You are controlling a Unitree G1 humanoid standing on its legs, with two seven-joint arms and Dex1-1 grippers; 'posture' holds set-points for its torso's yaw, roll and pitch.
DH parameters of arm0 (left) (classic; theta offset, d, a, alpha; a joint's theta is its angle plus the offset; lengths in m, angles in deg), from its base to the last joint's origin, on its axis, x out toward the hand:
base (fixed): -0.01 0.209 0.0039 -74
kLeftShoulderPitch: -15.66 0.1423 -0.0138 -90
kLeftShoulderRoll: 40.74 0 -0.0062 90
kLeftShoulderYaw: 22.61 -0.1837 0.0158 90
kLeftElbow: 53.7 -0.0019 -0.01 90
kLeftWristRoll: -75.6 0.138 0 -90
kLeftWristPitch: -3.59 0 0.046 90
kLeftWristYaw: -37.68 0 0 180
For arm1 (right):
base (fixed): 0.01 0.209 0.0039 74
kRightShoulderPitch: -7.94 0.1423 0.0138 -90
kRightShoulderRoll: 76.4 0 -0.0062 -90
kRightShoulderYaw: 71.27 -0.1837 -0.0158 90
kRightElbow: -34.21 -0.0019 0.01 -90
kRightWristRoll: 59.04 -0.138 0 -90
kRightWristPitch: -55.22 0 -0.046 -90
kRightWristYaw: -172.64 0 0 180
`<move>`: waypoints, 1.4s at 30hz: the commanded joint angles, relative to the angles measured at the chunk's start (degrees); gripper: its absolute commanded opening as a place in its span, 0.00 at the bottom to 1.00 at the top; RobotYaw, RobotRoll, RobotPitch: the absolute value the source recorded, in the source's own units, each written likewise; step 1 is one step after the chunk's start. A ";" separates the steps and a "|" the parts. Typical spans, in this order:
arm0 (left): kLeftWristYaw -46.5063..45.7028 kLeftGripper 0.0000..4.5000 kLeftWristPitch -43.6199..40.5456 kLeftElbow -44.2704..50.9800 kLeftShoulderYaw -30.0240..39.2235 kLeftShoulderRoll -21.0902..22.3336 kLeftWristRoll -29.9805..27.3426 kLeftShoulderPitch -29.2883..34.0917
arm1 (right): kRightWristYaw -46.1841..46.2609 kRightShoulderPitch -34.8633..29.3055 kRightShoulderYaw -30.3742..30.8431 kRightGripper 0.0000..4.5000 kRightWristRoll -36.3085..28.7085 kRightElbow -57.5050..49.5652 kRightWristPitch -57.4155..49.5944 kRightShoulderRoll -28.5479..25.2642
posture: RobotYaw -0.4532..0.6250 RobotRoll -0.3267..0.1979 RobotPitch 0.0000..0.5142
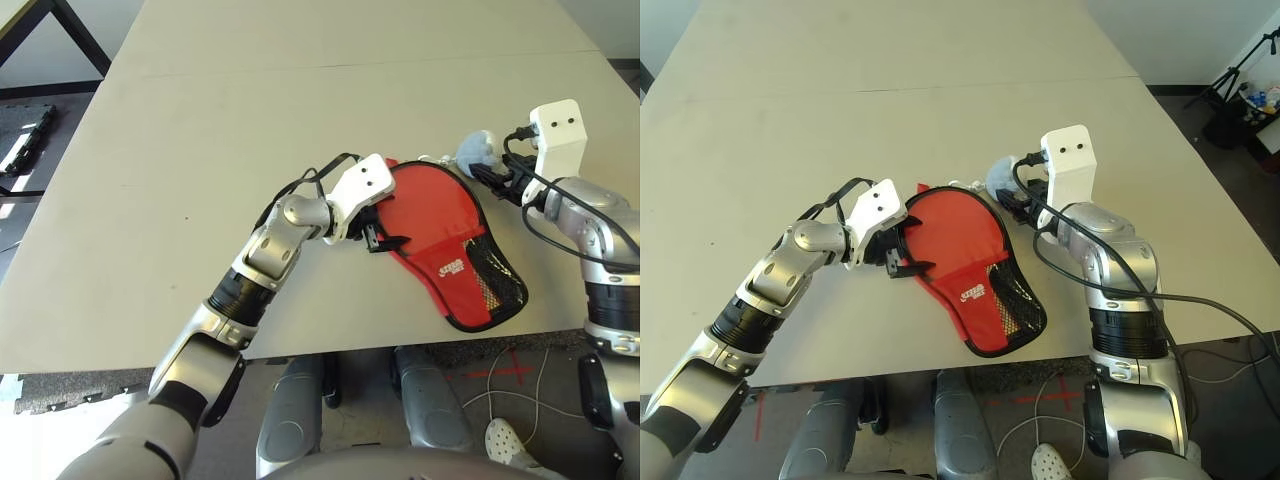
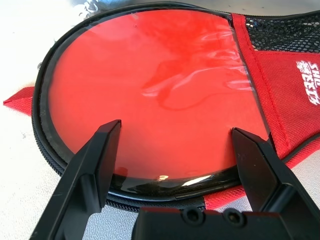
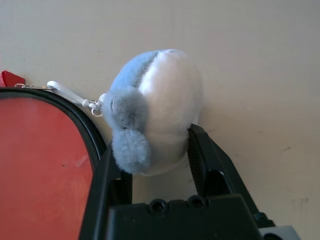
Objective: Store the ping-pong paddle in its case and zip it.
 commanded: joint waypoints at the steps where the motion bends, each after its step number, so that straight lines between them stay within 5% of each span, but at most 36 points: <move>1: -0.26 1.00 -2.64 -2.53 -3.88 -0.41 1.98 1.81 | -0.08 -0.75 -0.79 0.25 0.61 0.67 1.15 -0.77 | 0.28 0.62 0.52; 5: -0.27 1.00 -2.58 -2.47 -4.17 -0.71 1.85 1.60 | -0.48 -1.12 -0.92 0.03 0.80 0.73 2.40 -1.58 | 0.28 0.62 0.51; 13: -0.45 1.00 -2.37 -2.90 -4.67 -1.33 1.87 1.41 | -5.17 -4.18 -1.75 0.03 0.15 0.76 4.78 -7.15 | 0.27 0.62 0.52; 30: -2.02 1.00 -2.92 -6.84 -6.20 -2.67 2.70 -0.17 | -29.97 -8.74 -0.38 0.03 -0.97 6.68 13.79 -25.68 | 0.25 0.62 0.52; 42: -1.98 1.00 -2.67 -7.74 -6.43 -3.25 2.62 -0.52 | -40.23 -12.73 0.80 0.03 -0.15 8.43 16.27 -32.38 | 0.24 0.62 0.51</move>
